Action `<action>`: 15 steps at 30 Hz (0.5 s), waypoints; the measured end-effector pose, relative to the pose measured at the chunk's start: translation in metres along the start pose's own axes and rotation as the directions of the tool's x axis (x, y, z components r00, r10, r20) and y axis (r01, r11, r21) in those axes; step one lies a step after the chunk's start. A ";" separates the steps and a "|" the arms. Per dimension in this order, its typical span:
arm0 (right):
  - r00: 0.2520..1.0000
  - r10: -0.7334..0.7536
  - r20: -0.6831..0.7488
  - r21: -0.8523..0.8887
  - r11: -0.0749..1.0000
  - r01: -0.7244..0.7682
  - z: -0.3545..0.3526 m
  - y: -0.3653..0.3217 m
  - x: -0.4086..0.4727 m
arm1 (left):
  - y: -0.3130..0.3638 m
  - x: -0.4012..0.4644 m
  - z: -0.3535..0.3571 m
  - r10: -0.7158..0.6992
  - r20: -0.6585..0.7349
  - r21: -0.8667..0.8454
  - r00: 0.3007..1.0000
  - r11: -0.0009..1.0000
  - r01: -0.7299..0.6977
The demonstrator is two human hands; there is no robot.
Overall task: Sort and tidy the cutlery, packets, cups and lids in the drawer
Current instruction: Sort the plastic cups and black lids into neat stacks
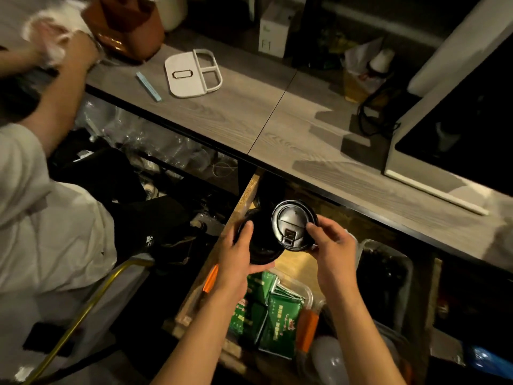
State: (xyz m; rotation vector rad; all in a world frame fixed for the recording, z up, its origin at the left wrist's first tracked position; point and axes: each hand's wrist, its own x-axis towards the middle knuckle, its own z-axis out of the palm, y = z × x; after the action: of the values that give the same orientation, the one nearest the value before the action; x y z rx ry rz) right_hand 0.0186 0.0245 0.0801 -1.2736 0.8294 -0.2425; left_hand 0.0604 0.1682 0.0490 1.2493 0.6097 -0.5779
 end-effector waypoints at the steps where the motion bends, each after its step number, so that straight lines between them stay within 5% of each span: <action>1: 1.000 -0.024 0.009 -0.045 0.999 0.024 -0.003 -0.005 -0.008 | 0.003 -0.011 0.007 -0.011 0.019 0.005 1.000 1.000 0.011; 6: 0.989 -0.145 -0.008 -0.248 0.959 0.139 -0.016 -0.013 -0.037 | 0.006 -0.060 0.029 -0.029 0.176 -0.001 0.984 1.000 0.029; 12: 0.972 -0.235 0.002 -0.307 0.925 0.224 -0.031 -0.008 -0.056 | -0.002 -0.090 0.039 0.051 0.131 0.006 0.990 0.999 -0.052; 15: 0.995 -0.073 0.065 -0.165 0.983 0.083 -0.033 -0.013 -0.062 | -0.003 -0.101 0.039 0.073 0.129 0.012 0.989 0.997 -0.075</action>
State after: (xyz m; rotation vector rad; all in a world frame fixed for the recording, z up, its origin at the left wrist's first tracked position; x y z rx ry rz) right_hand -0.0429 0.0325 0.1157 -1.4660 0.7625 -0.2000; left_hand -0.0091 0.1365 0.1264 1.2352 0.4498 -0.5980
